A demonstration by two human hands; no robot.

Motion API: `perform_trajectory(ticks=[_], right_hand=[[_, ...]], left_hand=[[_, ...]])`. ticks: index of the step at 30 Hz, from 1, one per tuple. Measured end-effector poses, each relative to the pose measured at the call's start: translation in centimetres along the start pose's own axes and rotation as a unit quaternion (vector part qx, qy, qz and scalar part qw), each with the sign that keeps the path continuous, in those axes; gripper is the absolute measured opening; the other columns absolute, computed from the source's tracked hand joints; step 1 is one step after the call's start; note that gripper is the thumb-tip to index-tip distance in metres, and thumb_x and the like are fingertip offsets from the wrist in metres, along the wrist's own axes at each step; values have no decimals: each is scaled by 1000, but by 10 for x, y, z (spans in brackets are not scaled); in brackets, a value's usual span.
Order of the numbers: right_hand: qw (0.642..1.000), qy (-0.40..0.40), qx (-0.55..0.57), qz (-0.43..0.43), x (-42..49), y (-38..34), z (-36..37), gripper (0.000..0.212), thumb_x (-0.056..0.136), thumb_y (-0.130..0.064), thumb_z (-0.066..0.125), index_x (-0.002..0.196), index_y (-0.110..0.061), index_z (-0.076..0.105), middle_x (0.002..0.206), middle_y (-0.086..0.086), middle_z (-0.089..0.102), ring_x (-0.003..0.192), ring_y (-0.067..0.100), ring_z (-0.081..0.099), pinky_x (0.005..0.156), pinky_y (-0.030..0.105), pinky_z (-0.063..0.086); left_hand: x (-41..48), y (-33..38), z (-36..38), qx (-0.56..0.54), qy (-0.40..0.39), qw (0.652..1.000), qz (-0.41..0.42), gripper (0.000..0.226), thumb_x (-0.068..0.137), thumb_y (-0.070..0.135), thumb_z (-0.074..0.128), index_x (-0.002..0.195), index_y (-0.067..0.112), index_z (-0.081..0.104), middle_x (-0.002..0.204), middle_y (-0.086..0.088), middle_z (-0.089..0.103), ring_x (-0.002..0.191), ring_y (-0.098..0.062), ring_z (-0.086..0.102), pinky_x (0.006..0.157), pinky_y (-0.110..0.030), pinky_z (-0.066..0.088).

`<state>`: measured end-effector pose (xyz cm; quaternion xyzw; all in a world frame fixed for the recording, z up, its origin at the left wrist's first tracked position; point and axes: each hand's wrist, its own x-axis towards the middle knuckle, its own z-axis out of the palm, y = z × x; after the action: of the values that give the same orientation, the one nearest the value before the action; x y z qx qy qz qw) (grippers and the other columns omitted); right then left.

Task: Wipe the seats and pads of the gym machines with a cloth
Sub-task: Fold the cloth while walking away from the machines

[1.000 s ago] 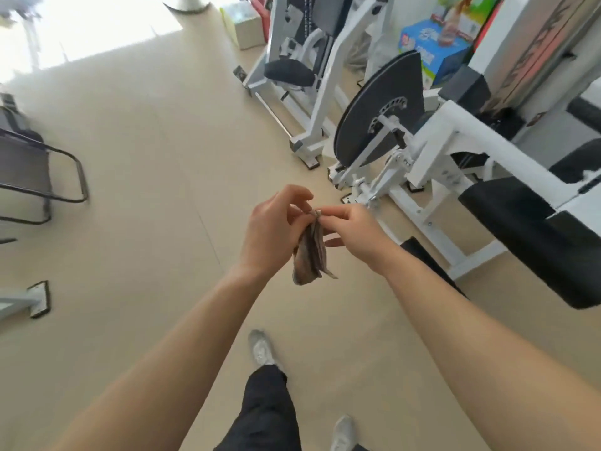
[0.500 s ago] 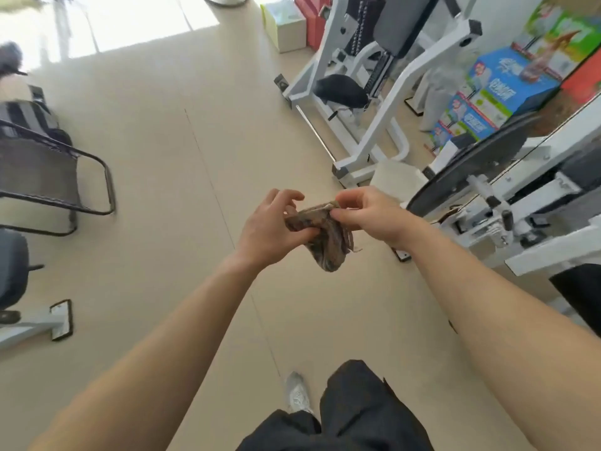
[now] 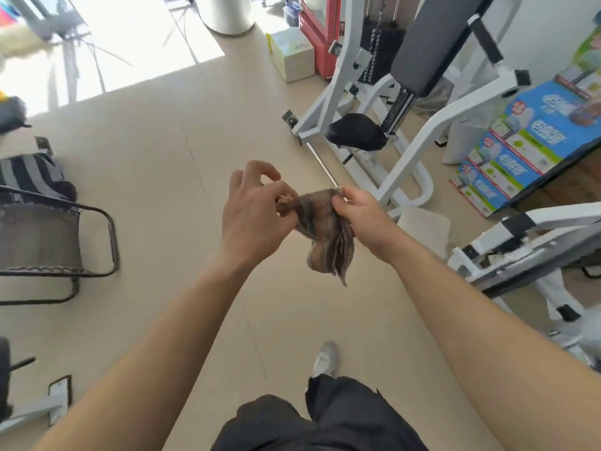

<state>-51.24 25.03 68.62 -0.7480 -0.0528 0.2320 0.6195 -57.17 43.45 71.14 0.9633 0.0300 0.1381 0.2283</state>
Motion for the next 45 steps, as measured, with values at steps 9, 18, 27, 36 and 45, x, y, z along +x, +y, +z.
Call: perform_trajectory(ticks=[9, 18, 27, 36, 45], right_hand=[[961, 82, 256, 60, 136, -60, -69, 33, 108, -16, 37, 111, 1, 66, 99, 19, 73, 90, 28, 73, 80, 40, 61], [877, 298, 324, 194, 248, -30, -152, 38, 104, -24, 45, 128, 0, 61, 119, 20, 71, 106, 34, 71, 78, 43, 60], [926, 316, 37, 204, 268, -20, -180, 55, 85, 1, 55, 133, -26, 58, 133, 6, 58, 111, 16, 55, 98, 33, 47], [949, 262, -81, 156, 285, 35, -185, 26, 75, -22, 83, 95, -28, 68, 89, -14, 66, 84, 6, 64, 61, 10, 43], [912, 298, 210, 189, 293, 123, -271, 11, 82, -12, 81, 92, -15, 76, 89, 0, 76, 84, 13, 71, 84, 31, 55]], left_hand=[[140, -26, 82, -630, -310, 669, -243, 35, 94, 53, 55, 108, 27, 74, 104, -1, 73, 95, -13, 67, 105, -36, 40], [291, -14, 133, -484, -304, 808, -140, 51, 91, 2, 69, 133, 23, 50, 82, 4, 73, 74, -14, 71, 66, -27, 55], [403, 34, 183, -92, -357, 899, 236, 35, 88, 32, 72, 121, 22, 70, 109, 3, 72, 101, -17, 66, 91, -34, 54], [431, 87, 242, 21, -369, 869, 329, 20, 89, 42, 65, 97, 25, 71, 91, -3, 68, 84, -28, 65, 70, -38, 54], [447, 105, 372, -178, -506, 843, 38, 37, 104, 37, 49, 77, 13, 56, 72, 3, 52, 64, -9, 48, 68, -31, 40]])
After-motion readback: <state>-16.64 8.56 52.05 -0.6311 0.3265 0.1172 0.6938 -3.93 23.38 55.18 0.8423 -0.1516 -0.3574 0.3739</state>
